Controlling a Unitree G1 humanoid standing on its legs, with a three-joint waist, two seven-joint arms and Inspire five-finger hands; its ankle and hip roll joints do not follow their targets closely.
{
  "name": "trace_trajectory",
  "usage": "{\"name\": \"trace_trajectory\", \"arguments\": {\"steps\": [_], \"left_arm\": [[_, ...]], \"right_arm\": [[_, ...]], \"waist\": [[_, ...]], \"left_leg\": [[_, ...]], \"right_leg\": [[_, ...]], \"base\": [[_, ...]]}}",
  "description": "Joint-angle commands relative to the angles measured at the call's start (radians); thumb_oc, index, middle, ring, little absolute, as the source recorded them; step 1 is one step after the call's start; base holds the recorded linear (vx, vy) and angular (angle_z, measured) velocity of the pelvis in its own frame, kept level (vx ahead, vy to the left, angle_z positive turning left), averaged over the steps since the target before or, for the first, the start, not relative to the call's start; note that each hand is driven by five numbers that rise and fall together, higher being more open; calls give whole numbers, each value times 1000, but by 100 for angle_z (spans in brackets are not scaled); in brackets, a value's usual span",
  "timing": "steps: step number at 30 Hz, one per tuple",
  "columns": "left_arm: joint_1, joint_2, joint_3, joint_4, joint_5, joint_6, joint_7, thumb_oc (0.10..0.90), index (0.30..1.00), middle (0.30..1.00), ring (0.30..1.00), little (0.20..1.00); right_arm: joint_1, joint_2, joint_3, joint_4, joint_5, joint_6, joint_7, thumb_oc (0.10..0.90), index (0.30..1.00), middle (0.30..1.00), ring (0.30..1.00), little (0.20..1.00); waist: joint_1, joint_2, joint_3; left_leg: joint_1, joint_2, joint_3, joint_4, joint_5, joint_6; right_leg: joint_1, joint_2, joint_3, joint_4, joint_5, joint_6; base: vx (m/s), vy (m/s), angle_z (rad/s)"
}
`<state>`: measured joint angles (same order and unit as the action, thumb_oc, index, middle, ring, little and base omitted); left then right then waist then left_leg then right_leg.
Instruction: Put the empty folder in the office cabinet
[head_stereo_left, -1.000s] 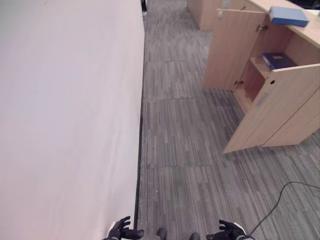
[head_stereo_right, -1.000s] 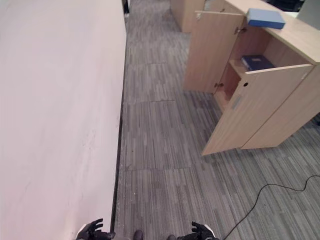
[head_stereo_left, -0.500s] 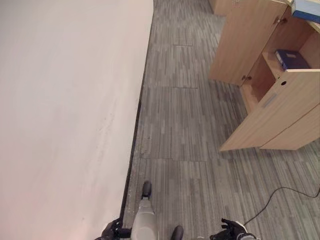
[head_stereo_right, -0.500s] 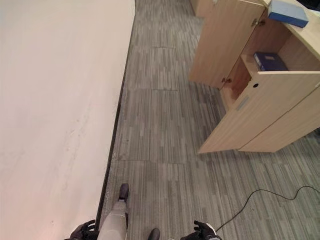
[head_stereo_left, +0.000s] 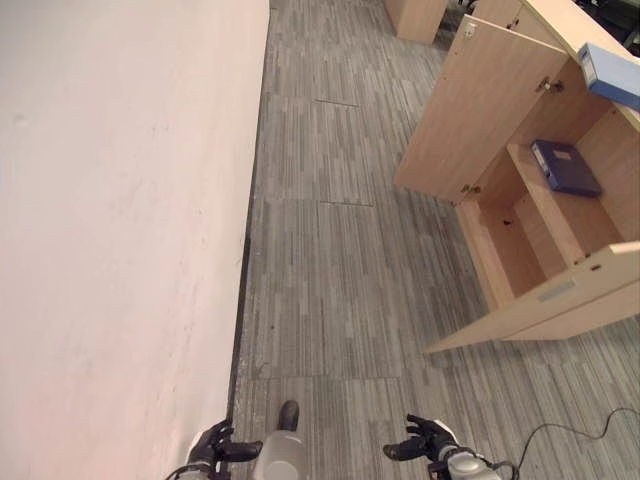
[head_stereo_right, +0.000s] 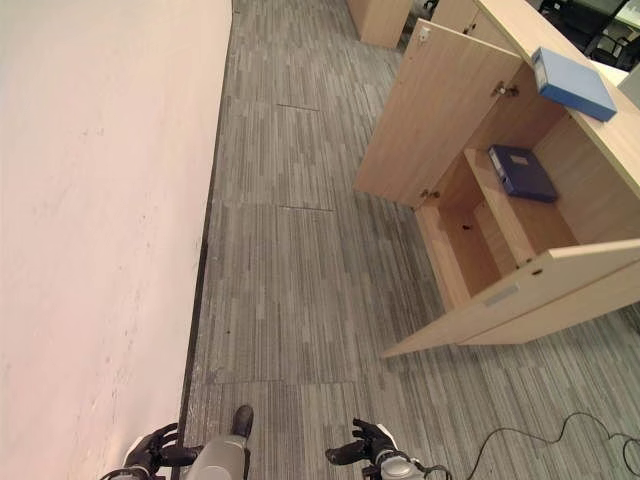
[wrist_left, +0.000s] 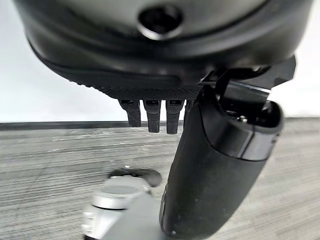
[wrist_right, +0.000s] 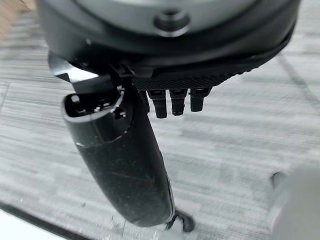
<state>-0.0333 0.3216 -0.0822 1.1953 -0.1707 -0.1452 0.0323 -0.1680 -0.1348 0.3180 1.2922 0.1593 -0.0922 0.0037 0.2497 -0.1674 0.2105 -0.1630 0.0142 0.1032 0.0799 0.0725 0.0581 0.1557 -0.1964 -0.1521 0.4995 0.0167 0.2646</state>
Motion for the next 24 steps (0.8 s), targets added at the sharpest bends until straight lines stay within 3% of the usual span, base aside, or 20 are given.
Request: {"name": "trace_trajectory", "arguments": {"steps": [1, 3, 4, 5, 7, 9, 11, 12, 13, 15, 19, 21, 24], "left_arm": [[41, 36, -45, -58, 23, -20, 11, 800, 900, 900, 900, 900], [34, 34, -54, -93, 20, -23, 13, 800, 900, 900, 900, 900], [34, 33, -54, -93, 20, -23, 13, 800, 900, 900, 900, 900], [30, 28, -67, -119, 25, -27, 9, 800, 900, 900, 900, 900], [23, 21, -90, -136, 38, -29, 1, 800, 900, 900, 900, 900], [18, 15, -107, -138, 48, -29, -9, 800, 900, 900, 900, 900], [13, 10, -126, -131, 64, -28, -17, 800, 900, 900, 900, 900], [13, 10, -126, -130, 64, -28, -17, 800, 900, 900, 900, 900], [9, 8, -133, -115, 90, -30, -18, 800, 900, 900, 900, 900], [2, 10, -135, -102, 115, -33, -21, 800, 900, 900, 900, 900], [5, 4, -130, -71, 140, -39, -24, 800, 900, 900, 900, 900], [5, -10, -135, -40, 156, -41, -27, 800, 900, 900, 900, 900], [-1, -22, -153, -17, 177, -40, -26, 800, 900, 900, 900, 900]], "right_arm": [[7, -98, -54, -65, 23, 2, -17, 800, 900, 900, 900, 900], [4, -104, -73, -64, 32, 1, -18, 800, 900, 900, 900, 900], [4, -105, -73, -64, 32, 1, -18, 800, 900, 900, 900, 900], [9, -113, -79, -62, 32, 0, -15, 800, 900, 900, 900, 900], [18, -124, -85, -58, 22, 4, -18, 800, 900, 900, 900, 900], [26, -136, -95, -47, 15, 9, -24, 800, 900, 900, 900, 900], [40, -142, -104, -41, 12, 13, -29, 800, 900, 900, 900, 900], [40, -143, -104, -41, 12, 13, -30, 800, 900, 900, 900, 900], [50, -142, -111, -31, 2, 20, -28, 800, 900, 900, 900, 900], [60, -136, -114, -28, -17, 28, -22, 800, 900, 900, 900, 900], [98, -132, -110, -35, -51, 36, -9, 800, 900, 900, 900, 900], [132, -139, -119, -34, -60, 37, 2, 800, 900, 900, 900, 900], [151, -144, -128, -29, -57, 37, 6, 800, 900, 900, 900, 900]], "waist": [[16, 83, -26], [-10, 116, 1], [-9, 120, -1], [-29, 136, 22], [-60, 149, 35], [-81, 167, 40], [-111, 167, 48], [-111, 171, 51], [-138, 170, 62], [-169, 183, 66], [-215, 201, 62], [-228, 187, 29], [-253, 191, 7]], "left_leg": [[-39, 50, -38, -27, -11, -34], [38, 29, -44, -43, -41, -14], [36, 32, -44, -43, -41, -15], [85, 6, -55, -42, -67, -11], [135, -28, -71, -34, -107, -7], [165, -42, -85, -14, -141, -9], [206, -64, -106, 1, -181, -19], [210, -61, -108, 3, -185, -20], [251, -72, -124, 10, -226, -32], [283, -63, -137, 7, -249, -47], [366, -58, -155, -16, -297, -59], [410, -83, -186, -20, -347, -69], [433, -62, -213, 8, -385, -92]], "right_leg": [[-30, 66, -91, 78, 133, -3], [-116, 92, -80, 183, 140, -3], [-117, 96, -79, 180, 144, -3], [-173, 115, -93, 159, 106, -3], [-211, 70, -138, 56, 18, -3], [-234, 26, -200, -52, -67, -51], [-289, -17, -210, -208, -37, -86], [-281, -14, -212, -213, -38, -86], [-303, -38, -193, -378, 18, -77], [-344, -72, -169, -477, 65, -59], [-366, -108, -166, -547, 122, -38], [-316, -141, -215, -567, 186, -26], [-284, -142, -229, -561, 189, -33]], "base": [[268, 337, 13], [231, 264, 6], [321, 198, 19], [331, 164, 20], [443, 219, 10], [382, 128, 18], [336, 4, 19], [421, -64, 19], [433, -68, 19], [492, -56, 20], [562, -7, 48], [618, -18, 34], [482, -119, 79]]}}
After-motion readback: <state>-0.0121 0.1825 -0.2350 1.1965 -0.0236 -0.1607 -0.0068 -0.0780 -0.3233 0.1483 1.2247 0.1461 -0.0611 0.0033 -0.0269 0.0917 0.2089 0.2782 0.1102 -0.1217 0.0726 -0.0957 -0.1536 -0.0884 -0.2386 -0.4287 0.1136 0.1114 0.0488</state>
